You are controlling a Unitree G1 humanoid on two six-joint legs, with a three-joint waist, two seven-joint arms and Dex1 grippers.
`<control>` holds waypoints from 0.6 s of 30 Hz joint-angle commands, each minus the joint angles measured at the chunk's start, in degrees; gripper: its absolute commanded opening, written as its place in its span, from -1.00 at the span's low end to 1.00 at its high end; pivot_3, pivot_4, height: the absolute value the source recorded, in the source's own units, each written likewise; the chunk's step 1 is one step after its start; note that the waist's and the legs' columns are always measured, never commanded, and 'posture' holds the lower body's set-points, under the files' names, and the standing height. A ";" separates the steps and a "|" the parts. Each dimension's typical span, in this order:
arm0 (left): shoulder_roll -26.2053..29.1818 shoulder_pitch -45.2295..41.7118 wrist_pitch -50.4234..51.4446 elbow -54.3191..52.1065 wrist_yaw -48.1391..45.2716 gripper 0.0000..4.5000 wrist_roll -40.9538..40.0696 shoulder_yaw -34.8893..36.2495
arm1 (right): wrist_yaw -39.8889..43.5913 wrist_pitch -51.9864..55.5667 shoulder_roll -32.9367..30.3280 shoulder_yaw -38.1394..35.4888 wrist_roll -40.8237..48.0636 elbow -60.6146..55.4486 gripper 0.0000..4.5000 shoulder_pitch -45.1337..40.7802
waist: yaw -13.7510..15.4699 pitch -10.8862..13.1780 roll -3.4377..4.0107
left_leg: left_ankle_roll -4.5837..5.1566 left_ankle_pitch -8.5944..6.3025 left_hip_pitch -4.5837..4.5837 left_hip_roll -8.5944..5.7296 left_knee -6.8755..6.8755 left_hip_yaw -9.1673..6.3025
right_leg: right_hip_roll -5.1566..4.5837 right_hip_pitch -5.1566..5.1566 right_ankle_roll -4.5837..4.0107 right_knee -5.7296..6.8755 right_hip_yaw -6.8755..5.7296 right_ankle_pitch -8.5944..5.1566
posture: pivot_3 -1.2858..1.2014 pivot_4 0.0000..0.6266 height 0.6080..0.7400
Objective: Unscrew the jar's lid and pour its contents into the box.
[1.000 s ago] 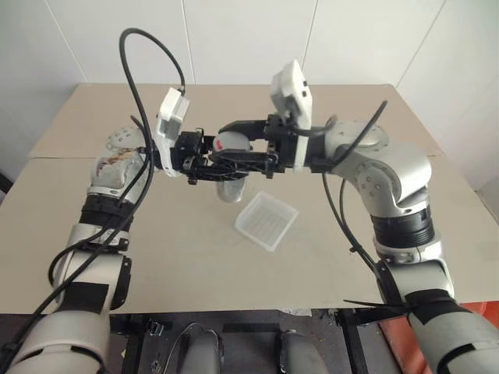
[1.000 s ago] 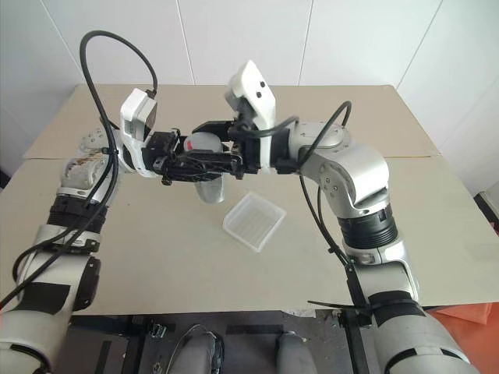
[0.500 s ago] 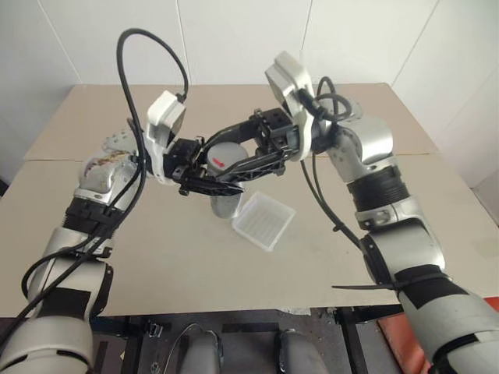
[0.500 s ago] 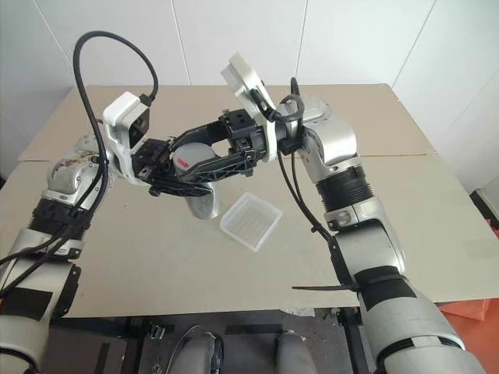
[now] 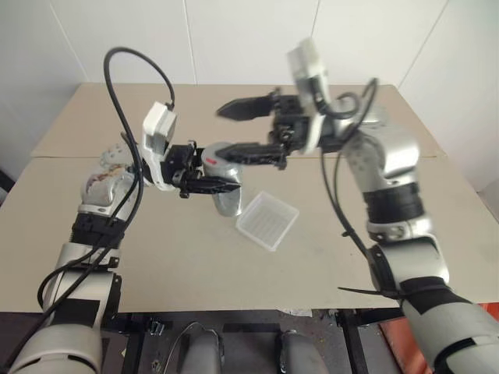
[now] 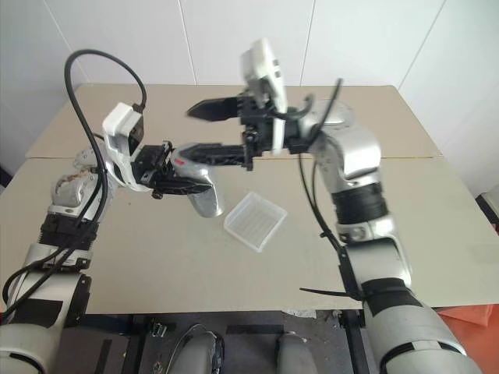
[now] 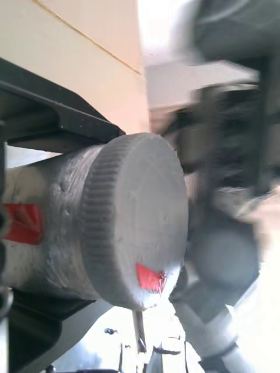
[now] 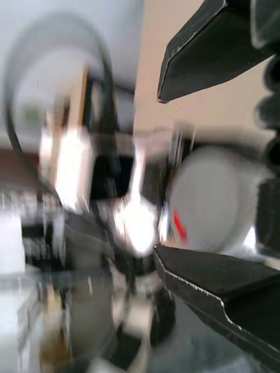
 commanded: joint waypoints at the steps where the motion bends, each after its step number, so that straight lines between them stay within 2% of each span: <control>1: 0.12 -1.49 -2.51 1.15 1.43 0.10 3.36 2.64 | -8.41 5.98 -1.74 -4.03 2.56 -12.01 0.99 3.01 | 0.04 0.00 0.00 | 0.00 0.00 -0.02 0.00 0.00 0.00 | 0.00 -0.01 0.00 0.00 0.00 0.00 | 0.03 -0.52 1.00; 6: -2.03 -3.99 -4.77 5.39 2.44 0.10 7.15 3.40 | -19.53 12.61 -1.94 -2.12 0.14 -22.26 0.99 6.63 | -0.42 0.00 0.00 | 0.00 0.00 0.02 0.00 0.00 0.01 | 0.02 -0.01 0.00 0.03 0.02 0.00 | 0.03 -0.52 1.00; 10: -3.91 -5.75 -5.55 7.57 2.01 0.10 8.73 3.50 | -28.03 17.38 0.45 0.66 -1.66 -26.74 0.99 7.25 | -0.56 0.00 0.00 | 0.01 0.00 0.03 0.00 -0.02 0.01 | 0.03 -0.01 0.00 0.02 0.03 0.00 | 0.03 -0.52 1.00; 18: -6.41 -7.58 -5.89 9.15 0.81 0.10 9.83 3.88 | -34.29 17.76 3.74 6.42 -5.91 -26.00 0.99 6.72 | -0.42 0.00 0.00 | 0.00 0.00 0.00 -0.01 -0.01 0.00 | 0.02 -0.01 0.00 0.01 0.02 0.00 | 0.03 -0.52 1.00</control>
